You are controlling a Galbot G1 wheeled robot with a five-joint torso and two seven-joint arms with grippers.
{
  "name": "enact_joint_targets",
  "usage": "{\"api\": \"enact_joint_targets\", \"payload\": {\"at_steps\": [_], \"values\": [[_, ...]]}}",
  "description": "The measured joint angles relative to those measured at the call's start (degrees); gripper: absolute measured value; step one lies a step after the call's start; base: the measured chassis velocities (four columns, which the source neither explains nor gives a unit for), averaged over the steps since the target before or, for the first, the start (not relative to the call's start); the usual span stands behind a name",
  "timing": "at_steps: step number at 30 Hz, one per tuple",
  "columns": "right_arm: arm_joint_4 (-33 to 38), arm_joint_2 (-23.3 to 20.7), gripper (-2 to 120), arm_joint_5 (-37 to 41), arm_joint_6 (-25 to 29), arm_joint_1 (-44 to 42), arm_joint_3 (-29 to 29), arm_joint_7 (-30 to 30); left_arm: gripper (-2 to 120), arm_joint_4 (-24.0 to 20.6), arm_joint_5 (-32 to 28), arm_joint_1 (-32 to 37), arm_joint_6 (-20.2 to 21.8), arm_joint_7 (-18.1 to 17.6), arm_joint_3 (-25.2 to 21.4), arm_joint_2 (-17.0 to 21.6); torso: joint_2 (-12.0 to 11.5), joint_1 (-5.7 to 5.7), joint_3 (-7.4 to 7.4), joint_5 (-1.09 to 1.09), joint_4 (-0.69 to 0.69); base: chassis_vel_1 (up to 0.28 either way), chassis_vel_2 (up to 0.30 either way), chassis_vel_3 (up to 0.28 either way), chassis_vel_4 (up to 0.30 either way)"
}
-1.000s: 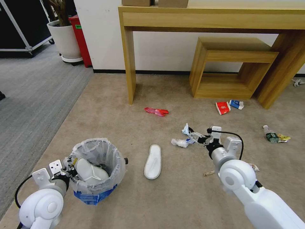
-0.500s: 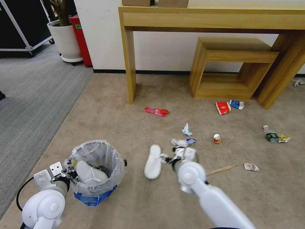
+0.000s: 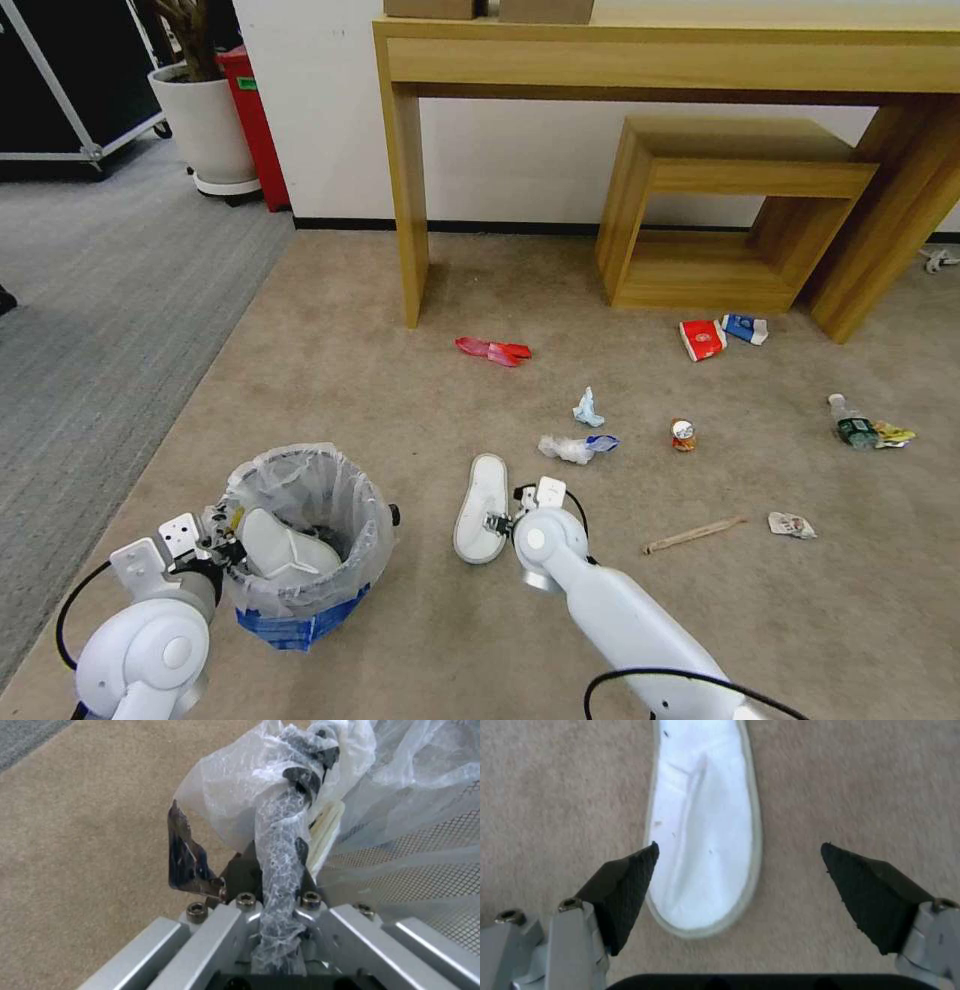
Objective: Pick up the trash bin and place the garbage on the floor into it.
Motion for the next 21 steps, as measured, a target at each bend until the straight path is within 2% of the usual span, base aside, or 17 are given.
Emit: {"api": "enact_joint_targets", "payload": {"at_steps": [9, 12, 18, 21], "values": [[-6.25, 2.14, 80, -1.47, 0.2, 3.09, -1.5, -1.87, 0, 0.13, -0.02, -0.43, -0.07, 0.06, 0.24, -0.03, 0.0, 0.0, 0.0, 0.0, 0.0, 0.0, 0.0, 0.0, 0.0], [-9.26, 3.18, 75, -2.49, 0.48, 3.76, -2.07, -3.28, 0, -0.05, -0.05, -0.37, -0.08, 0.07, 0.3, -0.03, 0.0, 0.0, 0.0, 0.0, 0.0, 0.0, 0.0, 0.0, 0.0], [-12.48, 4.13, 73, -4.03, 1.08, 4.18, -3.07, -5.17, 0, -0.39, -0.1, -0.24, -0.13, 0.1, 0.47, 0.02, 0.0, 0.0, -0.01, 0.01, 0.0, 0.0, 0.0, 0.0, 0.0], [-13.76, 4.63, 68, -4.75, 1.63, 4.35, -3.4, -6.12, 0, -0.55, -0.1, -0.24, -0.16, 0.1, 0.85, -0.04, 0.0, 0.0, 0.0, 0.01, 0.0, 0.0, 0.0, 0.0, 0.0]]}}
